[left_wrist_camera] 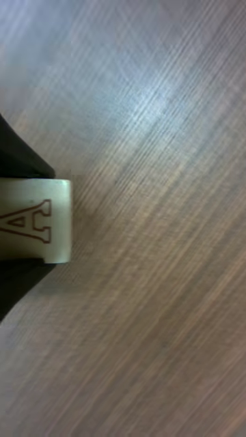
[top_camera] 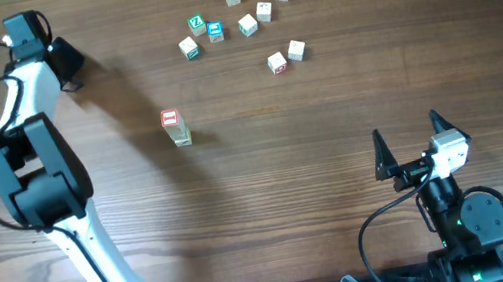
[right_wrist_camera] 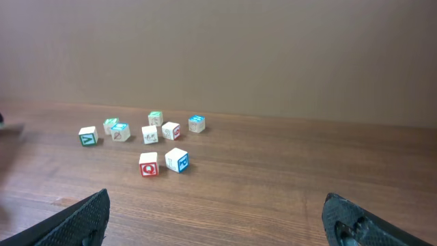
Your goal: Form a tower
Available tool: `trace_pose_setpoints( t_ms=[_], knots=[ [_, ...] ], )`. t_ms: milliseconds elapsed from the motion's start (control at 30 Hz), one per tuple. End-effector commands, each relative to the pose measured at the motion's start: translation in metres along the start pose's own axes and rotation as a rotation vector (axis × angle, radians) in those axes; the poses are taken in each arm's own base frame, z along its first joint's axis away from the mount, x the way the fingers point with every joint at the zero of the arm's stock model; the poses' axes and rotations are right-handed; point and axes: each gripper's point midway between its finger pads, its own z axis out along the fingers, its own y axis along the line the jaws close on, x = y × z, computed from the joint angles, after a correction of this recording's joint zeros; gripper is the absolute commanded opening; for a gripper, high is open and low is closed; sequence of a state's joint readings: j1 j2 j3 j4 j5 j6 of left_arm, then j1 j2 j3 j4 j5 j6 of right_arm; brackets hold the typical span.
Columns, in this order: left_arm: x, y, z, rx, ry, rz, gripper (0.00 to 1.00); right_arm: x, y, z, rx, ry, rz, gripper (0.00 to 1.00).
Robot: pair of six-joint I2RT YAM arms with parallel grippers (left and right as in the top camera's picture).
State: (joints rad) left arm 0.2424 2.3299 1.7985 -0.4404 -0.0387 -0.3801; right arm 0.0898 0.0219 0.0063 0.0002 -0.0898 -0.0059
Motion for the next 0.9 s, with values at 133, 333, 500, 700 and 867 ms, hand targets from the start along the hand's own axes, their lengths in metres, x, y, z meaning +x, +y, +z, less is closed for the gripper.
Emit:
trace_pose_setpoints(
  t_ms=[133,333,500,700,867],
  knots=[
    [-0.010,0.004,-0.152,-0.034,0.055,0.006,0.21,-0.002,0.002,0.000,-0.012,-0.009,-0.015,1.00],
    [0.026,0.015,-0.227,-0.048,0.183,0.010,0.18,-0.002,0.002,0.000,-0.012,-0.009,-0.015,1.00],
    [0.057,0.018,-0.292,-0.006,0.257,0.094,0.24,-0.002,0.002,0.000,-0.012,-0.009,-0.015,1.00],
    [0.099,0.005,-0.319,0.003,0.370,0.202,0.17,-0.002,0.002,0.000,-0.012,-0.009,-0.015,1.00],
    [0.119,-0.018,-0.324,0.035,0.395,0.316,0.17,-0.002,0.002,0.000,-0.012,-0.009,-0.015,1.00]
  ],
)
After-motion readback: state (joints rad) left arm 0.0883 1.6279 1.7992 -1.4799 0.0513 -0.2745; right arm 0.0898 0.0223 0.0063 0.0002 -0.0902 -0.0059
